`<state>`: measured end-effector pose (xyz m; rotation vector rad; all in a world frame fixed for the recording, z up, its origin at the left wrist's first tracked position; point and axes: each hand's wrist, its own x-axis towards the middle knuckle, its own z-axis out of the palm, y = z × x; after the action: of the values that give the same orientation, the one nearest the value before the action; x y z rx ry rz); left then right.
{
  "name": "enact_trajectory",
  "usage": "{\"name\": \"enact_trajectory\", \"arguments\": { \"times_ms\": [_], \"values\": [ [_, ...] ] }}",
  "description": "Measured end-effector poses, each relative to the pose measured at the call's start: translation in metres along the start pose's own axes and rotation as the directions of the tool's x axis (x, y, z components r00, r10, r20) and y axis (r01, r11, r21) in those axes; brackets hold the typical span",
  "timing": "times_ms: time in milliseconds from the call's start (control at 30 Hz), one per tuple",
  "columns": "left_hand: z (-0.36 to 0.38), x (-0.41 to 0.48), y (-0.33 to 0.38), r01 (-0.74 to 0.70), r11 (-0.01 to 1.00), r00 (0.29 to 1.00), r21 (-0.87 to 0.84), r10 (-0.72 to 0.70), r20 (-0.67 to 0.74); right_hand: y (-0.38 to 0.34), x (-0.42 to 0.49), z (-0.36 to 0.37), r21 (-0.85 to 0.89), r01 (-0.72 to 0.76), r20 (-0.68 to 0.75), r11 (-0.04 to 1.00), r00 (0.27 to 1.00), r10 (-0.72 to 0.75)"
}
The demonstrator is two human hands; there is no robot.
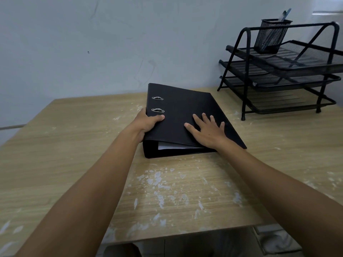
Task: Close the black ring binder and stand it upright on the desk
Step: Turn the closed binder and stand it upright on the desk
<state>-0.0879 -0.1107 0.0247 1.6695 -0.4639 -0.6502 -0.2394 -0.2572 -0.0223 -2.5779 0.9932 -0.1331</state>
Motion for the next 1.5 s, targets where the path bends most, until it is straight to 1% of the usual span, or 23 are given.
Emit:
{"name": "enact_trajectory", "arguments": {
  "times_ms": [200,433,600,767,967,1100,1167,1200,1267,1333,1400,1500],
  "values": [
    [0.006,-0.013,-0.007,-0.018,0.998,0.995,-0.057,0.013,-0.097,0.007,0.001,-0.003,-0.002,0.065,0.026,0.998,0.998,-0.065],
    [0.020,-0.032,-0.014,-0.047,0.993,0.975,-0.105,0.022,-0.222,0.013,0.007,-0.011,0.000,0.129,0.110,0.992,0.986,-0.129],
    [0.036,-0.044,-0.016,-0.054,0.987,0.952,-0.152,0.005,-0.307,0.010,0.015,-0.017,-0.013,0.121,0.164,0.993,0.979,-0.118],
    [0.056,-0.052,-0.020,-0.083,0.984,0.905,-0.160,0.007,-0.426,0.001,0.021,-0.023,-0.020,0.090,0.198,0.996,0.976,-0.085],
    [0.055,-0.052,-0.019,-0.069,0.985,0.914,-0.156,0.000,-0.406,-0.003,0.018,-0.025,-0.002,0.078,0.184,0.997,0.980,-0.076],
    [0.045,-0.050,-0.019,-0.053,0.991,0.940,-0.122,0.008,-0.341,-0.006,0.011,-0.028,0.034,0.089,0.175,0.995,0.980,-0.094],
    [0.033,-0.049,-0.021,-0.089,0.994,0.954,-0.069,0.066,-0.293,-0.008,0.005,-0.030,0.050,0.110,0.172,0.993,0.978,-0.117],
    [0.025,-0.048,-0.022,-0.111,0.994,0.959,-0.016,0.103,-0.264,-0.010,0.002,-0.031,0.063,0.122,0.171,0.990,0.976,-0.132],
    [0.009,-0.047,-0.025,-0.160,0.979,0.959,0.124,0.184,-0.215,-0.014,-0.004,-0.032,0.092,0.143,0.162,0.985,0.974,-0.156],
    [-0.008,-0.044,-0.027,-0.215,0.942,0.949,0.259,0.264,-0.172,-0.021,-0.010,-0.033,0.091,0.160,0.139,0.983,0.975,-0.171],
    [-0.023,-0.041,-0.029,-0.285,0.871,0.932,0.400,0.349,-0.095,-0.030,-0.017,-0.034,0.067,0.183,0.118,0.981,0.975,-0.189],
    [-0.045,-0.035,-0.027,-0.382,0.662,0.892,0.645,0.446,0.071,-0.047,-0.027,-0.034,0.031,0.214,0.116,0.976,0.969,-0.216]
  ]
}}
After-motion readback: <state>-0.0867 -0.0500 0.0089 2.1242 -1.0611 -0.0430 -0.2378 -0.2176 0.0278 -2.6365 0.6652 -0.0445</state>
